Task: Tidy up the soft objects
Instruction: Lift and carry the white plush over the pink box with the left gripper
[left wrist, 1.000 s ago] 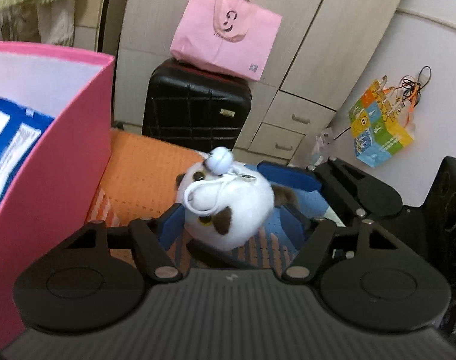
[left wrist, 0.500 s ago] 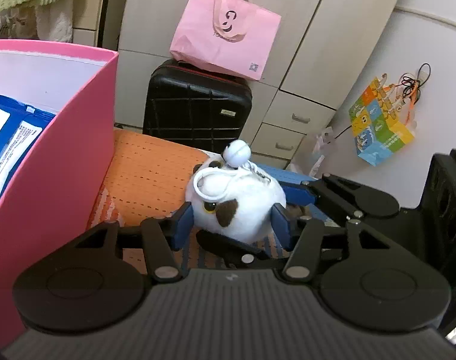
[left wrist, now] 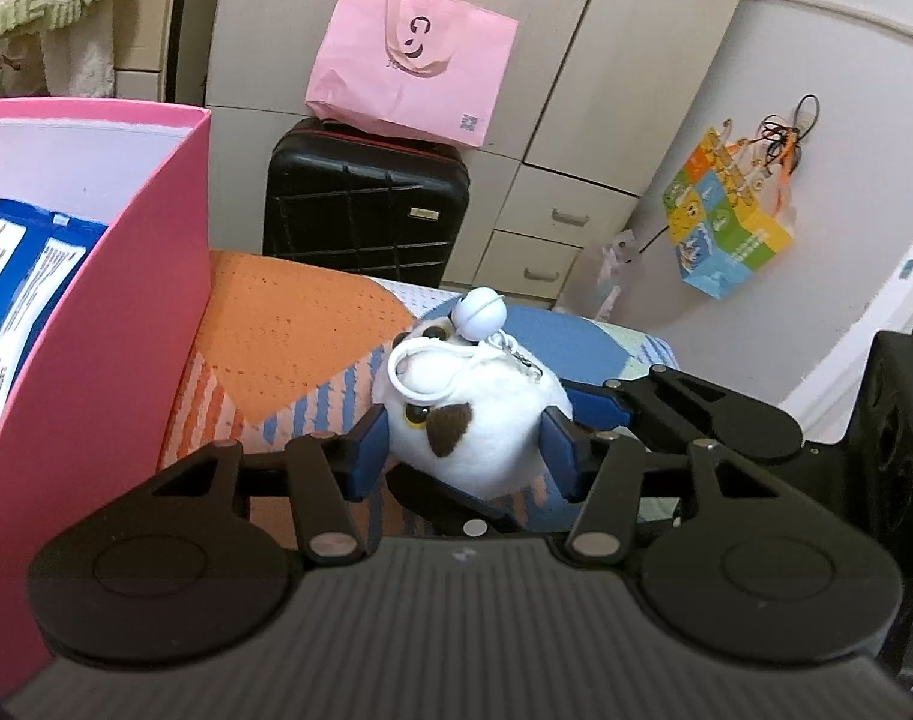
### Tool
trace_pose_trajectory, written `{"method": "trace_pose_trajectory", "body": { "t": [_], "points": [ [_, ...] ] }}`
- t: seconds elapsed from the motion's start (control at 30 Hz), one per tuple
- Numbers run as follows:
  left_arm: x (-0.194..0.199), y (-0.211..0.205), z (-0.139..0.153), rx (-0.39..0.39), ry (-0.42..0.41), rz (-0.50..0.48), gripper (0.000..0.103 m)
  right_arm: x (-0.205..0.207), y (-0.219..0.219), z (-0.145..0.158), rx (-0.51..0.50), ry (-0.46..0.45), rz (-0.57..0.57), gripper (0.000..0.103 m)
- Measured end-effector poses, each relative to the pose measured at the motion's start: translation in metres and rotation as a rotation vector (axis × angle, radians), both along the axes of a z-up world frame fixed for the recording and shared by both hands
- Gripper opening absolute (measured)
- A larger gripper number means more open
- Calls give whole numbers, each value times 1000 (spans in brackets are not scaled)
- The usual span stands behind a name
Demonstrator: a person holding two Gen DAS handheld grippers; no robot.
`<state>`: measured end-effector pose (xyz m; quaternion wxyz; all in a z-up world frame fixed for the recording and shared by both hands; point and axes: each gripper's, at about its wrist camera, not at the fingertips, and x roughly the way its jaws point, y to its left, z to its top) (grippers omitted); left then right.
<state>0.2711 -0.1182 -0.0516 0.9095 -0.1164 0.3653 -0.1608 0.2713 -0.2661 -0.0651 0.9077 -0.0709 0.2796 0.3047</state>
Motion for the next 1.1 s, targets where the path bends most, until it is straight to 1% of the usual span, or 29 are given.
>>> {"method": "trace_pose_trajectory", "body": {
  "t": [0.23, 0.43, 0.53, 0.7, 0.77, 0.9, 1.1],
  "points": [
    [-19, 8, 6, -31, 4, -44, 53, -26, -3, 3, 3, -5, -17, 81],
    [-38, 12, 14, -26, -16, -87, 53, -49, -5, 7, 7, -29, -34, 81],
    [-49, 14, 18, -18, -30, -112, 53, -63, -5, 9, -4, -53, -54, 78],
    [-68, 18, 22, -19, -41, -164, 53, -86, -2, 14, -35, -83, -85, 76],
    [-76, 20, 24, -19, -44, -190, 53, -94, -2, 17, -38, -74, -104, 76],
    [-95, 20, 25, -3, -50, -239, 53, -110, 2, 22, -45, -24, -146, 76],
    [-124, 23, 24, 15, -51, -291, 53, -139, 14, 27, -94, 14, -178, 76]
  ]
}}
